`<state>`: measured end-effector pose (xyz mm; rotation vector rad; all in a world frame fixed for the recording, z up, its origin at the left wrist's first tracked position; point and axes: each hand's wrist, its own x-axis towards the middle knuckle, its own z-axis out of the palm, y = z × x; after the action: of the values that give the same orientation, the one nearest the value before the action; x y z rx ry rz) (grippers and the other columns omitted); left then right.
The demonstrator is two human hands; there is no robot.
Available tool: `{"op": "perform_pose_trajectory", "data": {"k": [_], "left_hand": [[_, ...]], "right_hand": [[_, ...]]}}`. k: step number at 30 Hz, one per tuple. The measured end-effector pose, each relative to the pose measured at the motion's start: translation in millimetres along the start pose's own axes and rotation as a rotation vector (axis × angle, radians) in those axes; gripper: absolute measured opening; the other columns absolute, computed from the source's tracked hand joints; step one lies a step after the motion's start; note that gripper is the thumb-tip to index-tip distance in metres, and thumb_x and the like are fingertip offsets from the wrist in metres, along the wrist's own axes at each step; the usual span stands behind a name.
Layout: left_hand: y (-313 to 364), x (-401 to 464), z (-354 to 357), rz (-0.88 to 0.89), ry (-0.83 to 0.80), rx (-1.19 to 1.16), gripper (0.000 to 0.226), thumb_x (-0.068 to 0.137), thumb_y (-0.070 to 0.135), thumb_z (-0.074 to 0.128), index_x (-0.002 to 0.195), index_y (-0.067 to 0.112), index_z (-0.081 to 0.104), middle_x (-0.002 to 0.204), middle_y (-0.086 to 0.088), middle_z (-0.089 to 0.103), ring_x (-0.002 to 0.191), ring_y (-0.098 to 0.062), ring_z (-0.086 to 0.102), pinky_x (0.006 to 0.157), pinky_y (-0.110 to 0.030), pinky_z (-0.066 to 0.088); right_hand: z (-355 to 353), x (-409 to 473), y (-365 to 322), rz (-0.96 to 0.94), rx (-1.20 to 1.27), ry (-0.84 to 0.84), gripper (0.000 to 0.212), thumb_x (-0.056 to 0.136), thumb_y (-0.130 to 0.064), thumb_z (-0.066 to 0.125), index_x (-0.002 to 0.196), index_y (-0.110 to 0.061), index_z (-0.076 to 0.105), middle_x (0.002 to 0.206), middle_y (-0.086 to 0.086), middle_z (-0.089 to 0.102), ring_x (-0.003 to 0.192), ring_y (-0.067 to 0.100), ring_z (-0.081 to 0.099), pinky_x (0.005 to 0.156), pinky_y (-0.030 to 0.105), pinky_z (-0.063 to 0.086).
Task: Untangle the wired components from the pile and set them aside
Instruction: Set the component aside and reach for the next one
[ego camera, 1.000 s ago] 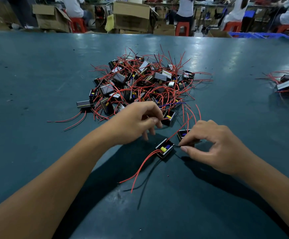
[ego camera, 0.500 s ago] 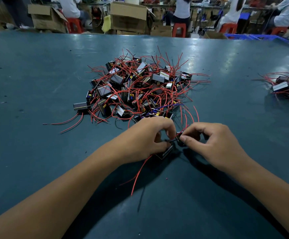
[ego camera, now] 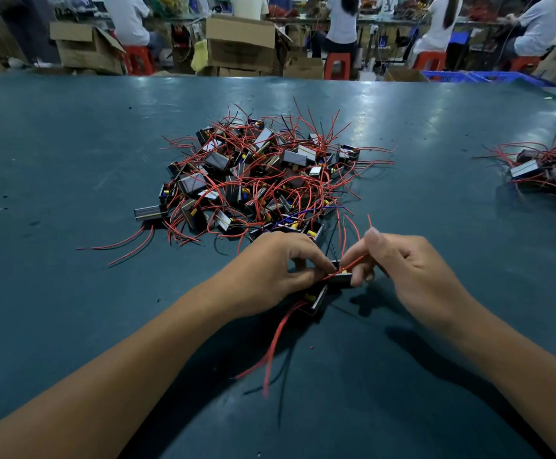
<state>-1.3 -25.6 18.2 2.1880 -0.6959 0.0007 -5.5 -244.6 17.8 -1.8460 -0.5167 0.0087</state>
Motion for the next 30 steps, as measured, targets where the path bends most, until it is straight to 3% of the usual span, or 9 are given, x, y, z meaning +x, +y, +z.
{"op": "perform_pose_trajectory", "data": {"k": [5,8,10,14,16,18,21,26,30], "left_hand": [[-1,-1,2,-0.04,0.064,0.02,0.015,0.086,0.008,0.075,0.087,0.023,0.07,0.087,0.014,0.066,0.083,-0.004,0.064,0.067,-0.016,0.049],[-1,-1,-1,-0.058,0.073,0.016,0.019,0.088,0.005,0.072,0.086,0.023,0.065,0.087,0.014,0.066,0.085,-0.003,0.066,0.067,-0.016,0.051],[-2,-1,-6,-0.053,0.065,0.048,0.022,0.088,0.002,0.071,0.086,0.023,0.065,0.088,0.015,0.067,0.085,-0.003,0.066,0.067,-0.014,0.05],[-4,-2,-23,-0.064,-0.029,0.086,0.02,0.089,0.0,0.07,0.091,0.02,0.071,0.089,0.013,0.069,0.084,-0.002,0.067,0.073,-0.016,0.052],[-5,-2,-31,-0.072,-0.072,0.09,0.019,0.091,0.001,0.069,0.093,0.02,0.073,0.09,0.007,0.071,0.085,-0.003,0.068,0.077,-0.022,0.055],[-7,-2,-38,-0.092,-0.082,0.085,0.021,0.091,0.0,0.068,0.093,0.021,0.073,0.092,0.004,0.073,0.088,-0.005,0.069,0.082,-0.029,0.057],[-10,-3,-40,-0.116,-0.079,0.083,0.024,0.091,-0.002,0.066,0.094,0.02,0.074,0.093,0.002,0.074,0.089,-0.007,0.07,0.085,-0.035,0.058],[-9,-4,-38,-0.1,-0.1,0.119,0.022,0.094,0.002,0.062,0.101,0.02,0.074,0.105,0.005,0.07,0.099,-0.008,0.066,0.089,-0.034,0.053],[-7,-5,-38,-0.068,-0.096,0.165,0.019,0.097,0.011,0.06,0.105,0.022,0.073,0.118,0.012,0.063,0.108,-0.003,0.059,0.092,-0.024,0.046]], "right_hand": [[-5,-2,-1,-0.121,-0.281,-0.041,0.016,0.088,-0.04,0.066,0.081,-0.026,0.07,0.073,-0.01,0.071,0.069,0.005,0.065,0.068,0.015,0.045],[-11,0,0,-0.137,-0.326,-0.095,0.002,0.092,-0.029,0.067,0.091,-0.028,0.066,0.076,-0.011,0.072,0.068,0.014,0.066,0.07,0.031,0.051],[-15,2,1,-0.147,-0.358,-0.037,0.002,0.094,-0.032,0.063,0.095,-0.031,0.063,0.076,-0.011,0.071,0.067,0.021,0.064,0.07,0.038,0.05],[-17,8,4,-0.112,-0.444,0.244,0.015,0.094,-0.029,0.065,0.079,-0.026,0.064,0.064,-0.007,0.061,0.058,0.011,0.052,0.058,0.021,0.042],[-8,9,4,-0.085,-0.574,0.248,0.02,0.091,-0.034,0.066,0.074,-0.024,0.064,0.063,-0.008,0.058,0.06,0.01,0.051,0.061,0.027,0.045],[6,9,2,-0.033,-0.738,0.205,0.028,0.086,-0.051,0.063,0.076,-0.025,0.066,0.072,-0.008,0.056,0.073,0.013,0.052,0.067,0.035,0.045],[20,13,1,0.014,-0.954,0.167,0.041,0.081,-0.066,0.058,0.082,-0.026,0.068,0.081,-0.006,0.052,0.088,0.017,0.049,0.073,0.031,0.037],[20,11,4,0.052,-0.851,0.212,0.026,0.086,-0.051,0.066,0.083,-0.025,0.068,0.078,-0.009,0.05,0.082,0.014,0.049,0.069,0.029,0.033],[18,9,5,0.102,-0.721,0.251,0.015,0.085,-0.036,0.072,0.077,-0.026,0.065,0.07,-0.01,0.052,0.069,0.01,0.052,0.063,0.03,0.039]]}}
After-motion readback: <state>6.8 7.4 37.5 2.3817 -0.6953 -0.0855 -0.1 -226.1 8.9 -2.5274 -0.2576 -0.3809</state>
